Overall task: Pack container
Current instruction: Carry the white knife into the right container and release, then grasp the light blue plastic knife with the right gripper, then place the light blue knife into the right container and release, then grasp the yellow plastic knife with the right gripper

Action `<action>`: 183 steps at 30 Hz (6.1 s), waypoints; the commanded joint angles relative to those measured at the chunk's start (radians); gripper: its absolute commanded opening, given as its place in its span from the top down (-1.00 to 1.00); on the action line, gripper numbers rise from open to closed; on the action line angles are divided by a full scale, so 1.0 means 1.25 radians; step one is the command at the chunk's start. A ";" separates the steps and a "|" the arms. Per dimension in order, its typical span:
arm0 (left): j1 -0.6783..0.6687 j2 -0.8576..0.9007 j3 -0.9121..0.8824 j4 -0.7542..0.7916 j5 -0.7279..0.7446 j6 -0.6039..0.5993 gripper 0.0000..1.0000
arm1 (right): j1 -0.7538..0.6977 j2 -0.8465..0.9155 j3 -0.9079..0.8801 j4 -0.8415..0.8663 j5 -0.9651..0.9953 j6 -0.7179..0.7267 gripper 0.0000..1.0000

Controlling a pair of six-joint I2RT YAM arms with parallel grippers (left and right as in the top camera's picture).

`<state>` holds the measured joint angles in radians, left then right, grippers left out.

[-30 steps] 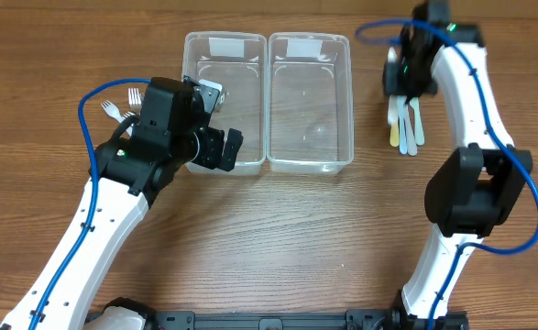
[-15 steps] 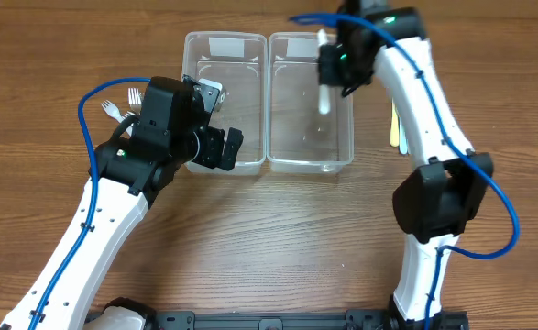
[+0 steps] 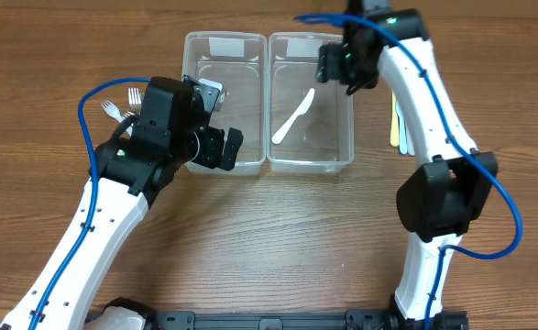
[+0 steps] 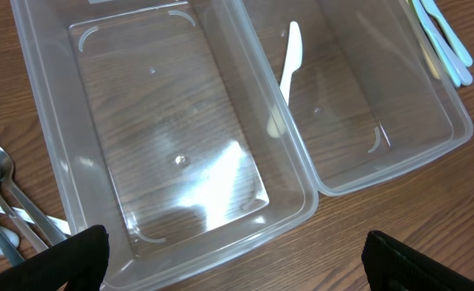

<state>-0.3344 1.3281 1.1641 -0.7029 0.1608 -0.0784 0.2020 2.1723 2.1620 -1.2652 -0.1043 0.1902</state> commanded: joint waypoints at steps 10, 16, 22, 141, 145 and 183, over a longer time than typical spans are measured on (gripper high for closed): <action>-0.007 0.009 0.023 0.003 0.009 -0.011 -1.00 | -0.280 -0.008 -0.046 0.000 0.019 -0.006 0.02; -0.007 0.009 0.023 0.004 0.009 -0.011 -1.00 | -0.285 -0.008 -0.201 0.027 0.017 -0.006 0.21; -0.007 0.009 0.023 0.004 0.009 -0.011 -1.00 | -0.283 -0.008 -0.313 0.080 0.017 -0.006 0.32; -0.007 0.009 0.023 -0.003 0.013 -0.012 -1.00 | -0.246 0.048 -0.355 0.199 0.048 0.003 -0.04; -0.007 0.009 0.023 -0.003 0.013 -0.012 -1.00 | -0.246 0.068 -0.355 0.200 0.048 0.003 0.17; -0.007 0.009 0.023 -0.003 0.013 -0.012 -1.00 | -0.126 -0.146 -0.186 0.077 0.143 0.021 0.28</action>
<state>-0.3344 1.3281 1.1641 -0.7097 0.1608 -0.0784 0.0166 1.9903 1.9171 -1.1702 -0.0341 0.1848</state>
